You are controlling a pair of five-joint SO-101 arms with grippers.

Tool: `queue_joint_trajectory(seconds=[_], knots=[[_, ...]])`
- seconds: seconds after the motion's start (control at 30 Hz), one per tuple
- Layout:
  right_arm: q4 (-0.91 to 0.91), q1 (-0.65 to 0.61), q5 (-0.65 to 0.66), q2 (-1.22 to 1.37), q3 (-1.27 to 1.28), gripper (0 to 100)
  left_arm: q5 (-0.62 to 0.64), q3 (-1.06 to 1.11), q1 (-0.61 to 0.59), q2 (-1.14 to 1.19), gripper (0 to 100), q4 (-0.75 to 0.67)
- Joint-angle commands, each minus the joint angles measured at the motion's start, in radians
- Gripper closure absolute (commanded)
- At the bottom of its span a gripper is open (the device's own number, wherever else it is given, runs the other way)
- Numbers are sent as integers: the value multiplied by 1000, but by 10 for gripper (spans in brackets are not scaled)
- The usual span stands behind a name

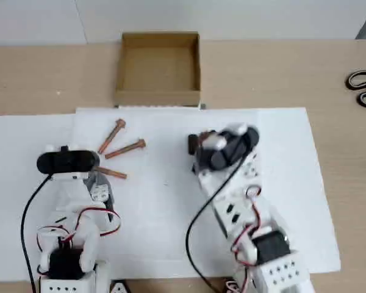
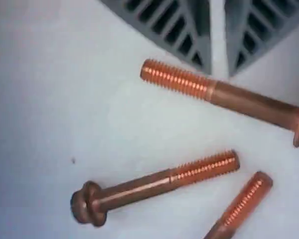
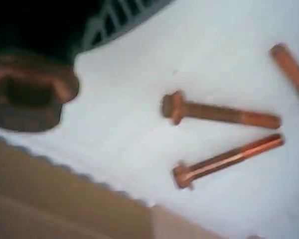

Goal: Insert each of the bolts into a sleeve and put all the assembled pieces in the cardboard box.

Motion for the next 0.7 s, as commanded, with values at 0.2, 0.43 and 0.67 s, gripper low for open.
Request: queue_joint_trajectory(seconds=[0.2,0.43,0.67], knots=[[-320,39,-5,670,-457,996,-12,104,-8,-8,994,-109],[-438,39,-5,1101,-818,996,-72,127,0,-8,994,-121],[-443,53,-3,1495,-1286,996,-68,128,0,-8,994,-118]])
